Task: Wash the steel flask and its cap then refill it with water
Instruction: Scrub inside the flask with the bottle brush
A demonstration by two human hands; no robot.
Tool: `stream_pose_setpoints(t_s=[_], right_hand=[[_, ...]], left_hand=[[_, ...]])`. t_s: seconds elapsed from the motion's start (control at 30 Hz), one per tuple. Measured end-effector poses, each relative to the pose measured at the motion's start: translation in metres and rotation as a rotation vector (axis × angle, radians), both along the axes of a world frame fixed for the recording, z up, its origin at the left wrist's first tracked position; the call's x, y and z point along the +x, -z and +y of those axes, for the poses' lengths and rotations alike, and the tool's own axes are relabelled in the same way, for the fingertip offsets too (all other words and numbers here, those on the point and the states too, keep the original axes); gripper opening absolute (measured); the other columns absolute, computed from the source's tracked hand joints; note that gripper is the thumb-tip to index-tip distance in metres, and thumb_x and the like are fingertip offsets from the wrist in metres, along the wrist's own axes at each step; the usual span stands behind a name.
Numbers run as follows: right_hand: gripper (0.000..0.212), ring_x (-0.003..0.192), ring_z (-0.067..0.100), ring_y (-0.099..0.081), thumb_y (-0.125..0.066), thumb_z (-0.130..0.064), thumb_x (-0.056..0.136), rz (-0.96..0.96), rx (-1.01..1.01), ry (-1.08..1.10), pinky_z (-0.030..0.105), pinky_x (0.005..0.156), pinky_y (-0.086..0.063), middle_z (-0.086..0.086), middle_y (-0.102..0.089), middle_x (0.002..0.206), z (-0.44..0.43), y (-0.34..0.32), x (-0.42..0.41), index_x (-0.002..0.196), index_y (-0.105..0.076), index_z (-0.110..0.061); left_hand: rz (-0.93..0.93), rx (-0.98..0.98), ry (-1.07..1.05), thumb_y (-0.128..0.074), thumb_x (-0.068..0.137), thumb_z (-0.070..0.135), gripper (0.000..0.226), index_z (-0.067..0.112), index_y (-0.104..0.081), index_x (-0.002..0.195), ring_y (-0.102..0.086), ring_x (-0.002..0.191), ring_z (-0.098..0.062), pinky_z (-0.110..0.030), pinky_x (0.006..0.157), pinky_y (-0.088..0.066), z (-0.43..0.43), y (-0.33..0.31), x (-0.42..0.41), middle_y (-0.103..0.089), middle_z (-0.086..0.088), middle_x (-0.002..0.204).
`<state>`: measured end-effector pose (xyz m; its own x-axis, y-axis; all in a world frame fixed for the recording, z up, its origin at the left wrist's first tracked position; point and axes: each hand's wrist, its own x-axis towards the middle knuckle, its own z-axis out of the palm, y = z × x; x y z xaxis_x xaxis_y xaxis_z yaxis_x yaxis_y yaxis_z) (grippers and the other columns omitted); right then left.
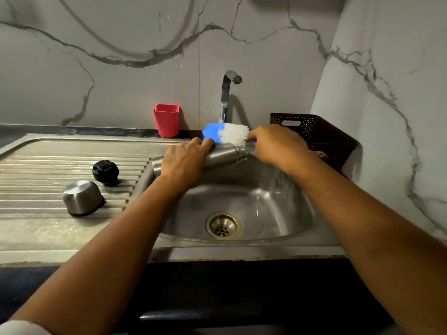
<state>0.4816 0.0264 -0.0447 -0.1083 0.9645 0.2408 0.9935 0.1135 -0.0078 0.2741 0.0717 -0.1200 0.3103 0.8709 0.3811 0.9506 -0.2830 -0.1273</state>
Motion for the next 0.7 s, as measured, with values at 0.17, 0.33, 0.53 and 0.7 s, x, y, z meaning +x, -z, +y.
stream_pose_setpoints(t_s=[0.17,0.33,0.53,0.7], right_hand=[[0.042,0.101,0.027,-0.064,-0.056,-0.018,0.097,0.091,0.094,-0.016,0.041,0.089,-0.055,0.0,-0.07,0.122,-0.027,-0.026,0.036,0.13,-0.067,-0.042],[0.046,0.108,0.031,-0.065,-0.055,-0.018,0.097,0.115,0.054,-0.051,0.037,0.085,-0.054,0.002,-0.069,0.127,-0.018,0.013,0.012,0.136,-0.062,-0.043],[0.04,0.109,0.022,-0.065,-0.054,-0.023,0.102,0.184,0.123,-0.075,0.038,0.093,-0.054,-0.008,-0.069,0.13,-0.04,-0.012,0.046,0.135,-0.064,-0.042],[0.042,0.099,0.025,-0.067,-0.055,-0.02,0.101,0.235,0.073,-0.114,0.039,0.087,-0.056,0.0,-0.071,0.126,-0.026,0.012,0.025,0.136,-0.063,-0.04]], left_hand=[[-0.36,-0.259,-0.024,-0.085,0.071,0.038,0.076,0.032,-0.05,0.138,-0.06,0.094,-0.024,-0.036,0.076,-0.045,0.0,-0.003,-0.024,-0.065,-0.001,0.112],[-0.628,-0.641,0.062,-0.086,0.061,0.044,0.084,0.031,-0.054,0.138,-0.063,0.101,-0.023,-0.039,0.084,-0.054,0.008,-0.008,-0.023,-0.065,-0.005,0.121],[-1.025,-1.017,0.067,-0.086,0.072,0.029,0.067,0.021,-0.057,0.133,-0.074,0.09,-0.035,-0.045,0.07,-0.063,0.013,-0.008,-0.044,-0.071,-0.024,0.111],[-1.091,-1.2,0.06,-0.089,0.06,0.043,0.088,0.015,-0.052,0.135,-0.076,0.091,-0.032,-0.04,0.069,-0.061,0.013,-0.01,-0.037,-0.075,-0.023,0.11]])
